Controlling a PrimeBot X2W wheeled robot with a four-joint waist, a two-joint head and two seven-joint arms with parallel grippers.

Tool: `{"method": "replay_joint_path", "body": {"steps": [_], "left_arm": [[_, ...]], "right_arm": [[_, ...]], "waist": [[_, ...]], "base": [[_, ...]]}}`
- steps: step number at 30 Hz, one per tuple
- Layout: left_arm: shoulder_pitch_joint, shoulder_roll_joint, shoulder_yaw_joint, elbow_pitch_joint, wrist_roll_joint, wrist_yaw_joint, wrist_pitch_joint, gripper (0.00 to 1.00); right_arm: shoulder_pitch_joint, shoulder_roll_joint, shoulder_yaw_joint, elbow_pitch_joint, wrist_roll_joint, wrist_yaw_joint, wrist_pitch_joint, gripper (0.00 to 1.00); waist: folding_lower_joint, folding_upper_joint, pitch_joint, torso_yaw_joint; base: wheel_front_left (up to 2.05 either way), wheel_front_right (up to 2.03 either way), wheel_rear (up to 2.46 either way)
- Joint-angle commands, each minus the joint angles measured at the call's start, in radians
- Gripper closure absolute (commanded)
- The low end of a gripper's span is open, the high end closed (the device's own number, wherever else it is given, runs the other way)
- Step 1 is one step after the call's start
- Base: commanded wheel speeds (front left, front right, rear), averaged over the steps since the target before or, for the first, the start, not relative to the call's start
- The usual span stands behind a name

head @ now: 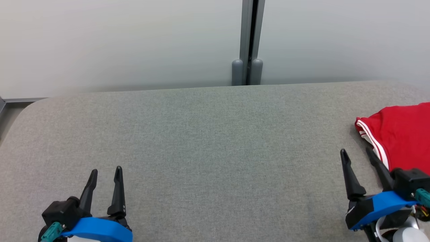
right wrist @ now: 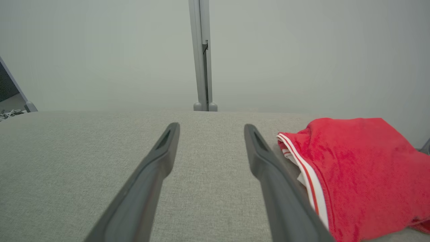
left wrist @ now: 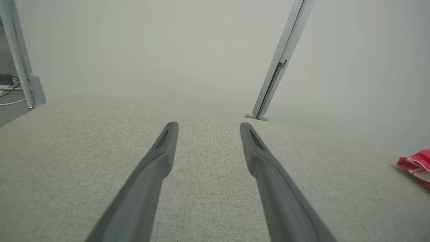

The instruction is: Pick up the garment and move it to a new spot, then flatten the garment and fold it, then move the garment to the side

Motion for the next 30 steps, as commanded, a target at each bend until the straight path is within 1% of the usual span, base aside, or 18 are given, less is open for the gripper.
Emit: {"method": "replay_joint_path", "body": {"steps": [1, 5, 11, 20, 27, 28, 30], "left_arm": [[0.01, 0.001, 0.004, 0.005, -0.001, -0.003, -0.004, 0.0], [0.029, 0.004, 0.004, 0.021, 0.004, -0.005, -0.006, 0.0], [0.028, 0.0, 0.022, 0.038, -0.008, 0.004, -0.007, 0.0], [0.008, 0.005, 0.026, 0.055, -0.011, -0.004, -0.007, 0.0], [0.008, 0.009, 0.024, 0.057, -0.015, -0.008, -0.006, 0.0], [0.018, 0.003, 0.019, 0.056, -0.013, -0.007, -0.002, 1.0], [0.027, -0.006, 0.015, 0.068, -0.014, -0.008, 0.001, 1.0]], "right_arm": [[0.027, 0.016, -0.008, -0.004, -0.011, 0.0, 0.007, 0.0], [0.059, 0.036, -0.02, -0.005, -0.027, 0.0, 0.02, 0.0], [0.086, 0.056, -0.043, -0.011, -0.036, 0.0, 0.037, 0.0], [0.079, 0.069, -0.023, -0.001, -0.029, 0.0, 0.042, 0.0], [0.059, 0.071, -0.007, 0.014, -0.02, 0.0, 0.021, 0.0], [0.066, 0.067, -0.007, 0.015, -0.02, 0.0, 0.027, 1.0], [0.072, 0.069, -0.006, 0.031, -0.018, 0.0, 0.027, 1.0]], "waist": [[0.0003, 0.0, -0.006, 0.005], [0.0003, 0.0, -0.014, 0.01], [0.0003, 0.0, -0.015, 0.002], [0.0003, 0.0, -0.008, -0.01], [0.0003, 0.0, -0.003, -0.012], [0.0003, 0.0, -0.002, -0.012], [0.0004, 0.0, -0.002, -0.012]], "base": [[0.0, 0.0, 0.0], [0.0, 0.0, 0.0], [0.0, 0.0, 0.0], [0.0, 0.0, 0.0], [0.0, 0.0, 0.0], [0.0, 0.0, 0.0], [0.0, 0.0, 0.0]]}}
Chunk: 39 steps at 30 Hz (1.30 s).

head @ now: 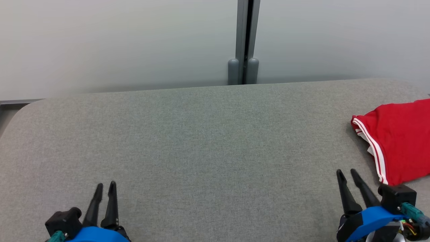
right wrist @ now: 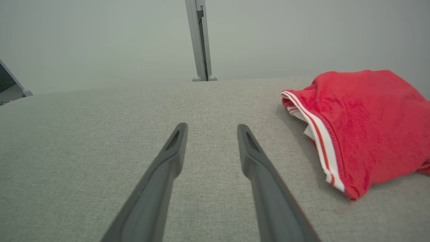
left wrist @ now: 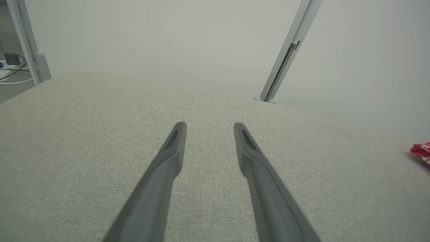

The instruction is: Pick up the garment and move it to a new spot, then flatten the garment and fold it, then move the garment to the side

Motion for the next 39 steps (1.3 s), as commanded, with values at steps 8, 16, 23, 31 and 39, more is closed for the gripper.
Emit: {"method": "replay_joint_path", "body": {"steps": [8, 16, 23, 31, 39], "left_arm": [[0.007, -0.031, 0.028, 0.01, -0.077, -0.014, 0.029, 1.0], [-0.006, -0.056, 0.072, 0.005, -0.178, -0.032, 0.067, 1.0], [-0.015, -0.073, 0.102, 0.0, -0.248, -0.045, 0.093, 1.0], [-0.024, -0.094, 0.139, -0.007, -0.333, -0.06, 0.126, 1.0], [-0.033, -0.113, 0.173, -0.013, -0.411, -0.074, 0.155, 1.0]], "right_arm": [[-0.007, 0.002, -0.012, 0.035, 0.112, 0.0, 0.02, 1.0], [-0.013, 0.003, -0.012, 0.035, 0.264, 0.0, 0.028, 1.0], [-0.02, 0.003, -0.013, 0.038, 0.369, 0.0, 0.034, 1.0], [-0.03, 0.004, -0.016, 0.042, 0.497, 0.0, 0.044, 1.0], [-0.037, 0.005, -0.02, 0.047, 0.614, 0.0, 0.053, 1.0]], "waist": [[0.0, 0.0, -0.001, 0.001], [0.0, 0.0, -0.002, 0.002], [0.0, 0.0, -0.003, 0.003], [0.0, 0.0, -0.005, 0.004], [0.0, 0.0, -0.006, 0.005]], "base": [[0.0, 0.0, 0.0], [0.0, 0.0, 0.0], [0.0, 0.0, 0.0], [0.0, 0.0, 0.0], [0.0, 0.0, 0.0]]}}
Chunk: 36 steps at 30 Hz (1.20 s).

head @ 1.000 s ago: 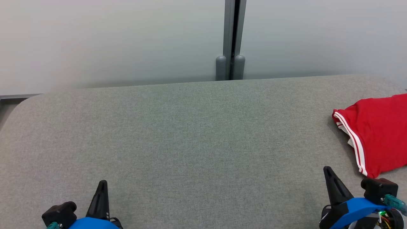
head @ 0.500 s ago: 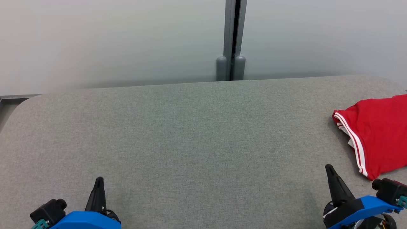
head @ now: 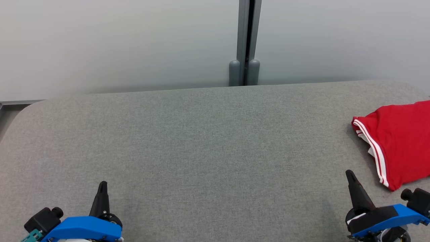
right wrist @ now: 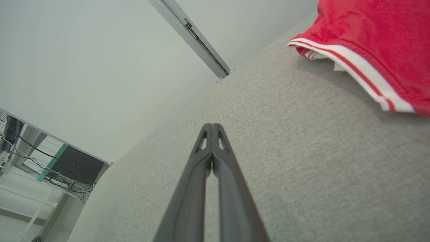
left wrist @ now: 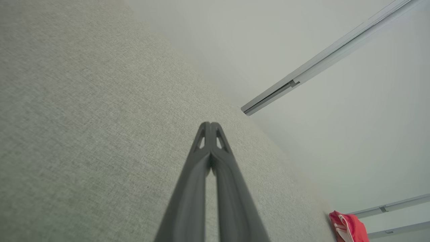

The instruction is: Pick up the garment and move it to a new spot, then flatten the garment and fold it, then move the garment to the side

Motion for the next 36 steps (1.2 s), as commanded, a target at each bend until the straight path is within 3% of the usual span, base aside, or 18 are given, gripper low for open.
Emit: {"method": "replay_joint_path", "body": {"steps": [1, 36], "left_arm": [[-0.031, 0.001, 0.017, -0.015, -0.025, -0.008, 0.008, 1.0], [-0.061, -0.069, 0.136, -0.035, -0.298, -0.059, 0.113, 1.0]], "right_arm": [[-0.026, 0.0, -0.004, -0.008, 0.039, 0.0, 0.004, 1.0], [-0.056, 0.003, -0.017, 0.01, 0.449, 0.0, 0.037, 1.0]], "waist": [[-0.0001, 0.0, 0.0, 0.0], [-0.0001, 0.0, -0.006, 0.005]], "base": [[0.0, 0.0, 0.0], [0.0, 0.0, 0.0]]}}
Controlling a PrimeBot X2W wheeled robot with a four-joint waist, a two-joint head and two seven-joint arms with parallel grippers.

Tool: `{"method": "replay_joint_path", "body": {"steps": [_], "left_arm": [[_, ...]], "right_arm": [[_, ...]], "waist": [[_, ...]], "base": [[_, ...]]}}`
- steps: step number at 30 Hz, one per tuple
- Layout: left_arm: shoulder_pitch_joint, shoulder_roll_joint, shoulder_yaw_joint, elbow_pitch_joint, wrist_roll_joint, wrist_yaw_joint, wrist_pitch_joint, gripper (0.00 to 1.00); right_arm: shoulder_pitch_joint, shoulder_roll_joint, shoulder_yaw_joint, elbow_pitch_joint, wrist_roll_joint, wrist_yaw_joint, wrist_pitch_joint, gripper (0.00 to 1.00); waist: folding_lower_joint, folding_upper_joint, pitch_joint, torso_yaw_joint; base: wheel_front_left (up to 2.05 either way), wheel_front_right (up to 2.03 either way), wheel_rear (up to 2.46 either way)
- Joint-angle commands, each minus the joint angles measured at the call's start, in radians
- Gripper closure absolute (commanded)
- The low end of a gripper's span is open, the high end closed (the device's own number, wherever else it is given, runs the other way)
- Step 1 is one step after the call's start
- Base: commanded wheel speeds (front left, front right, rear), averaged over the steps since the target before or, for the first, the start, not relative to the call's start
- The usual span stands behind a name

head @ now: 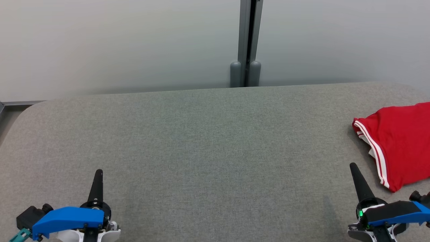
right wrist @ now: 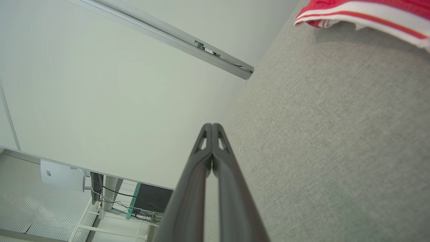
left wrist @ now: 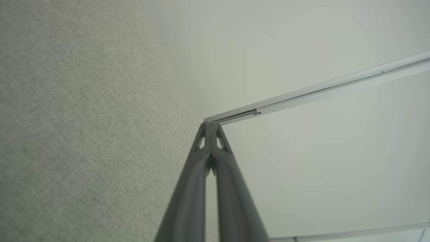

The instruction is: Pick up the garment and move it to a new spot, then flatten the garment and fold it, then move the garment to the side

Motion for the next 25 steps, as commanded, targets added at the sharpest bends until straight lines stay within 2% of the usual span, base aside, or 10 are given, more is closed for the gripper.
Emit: {"method": "replay_joint_path", "body": {"steps": [1, 25], "left_arm": [[-0.023, -0.002, 0.012, -0.012, -0.021, -0.01, 0.009, 1.0], [-0.038, -0.039, 0.075, -0.021, -0.163, -0.036, 0.064, 1.0]], "right_arm": [[-0.025, 0.001, -0.004, -0.005, 0.033, 0.0, 0.004, 1.0], [-0.04, 0.002, -0.01, 0.005, 0.245, 0.0, 0.021, 1.0]], "waist": [[-0.0001, -0.0001, 0.0, 0.0], [-0.0001, -0.0001, -0.004, 0.003]], "base": [[0.0, 0.0, 0.0], [0.0, 0.0, 0.0]]}}
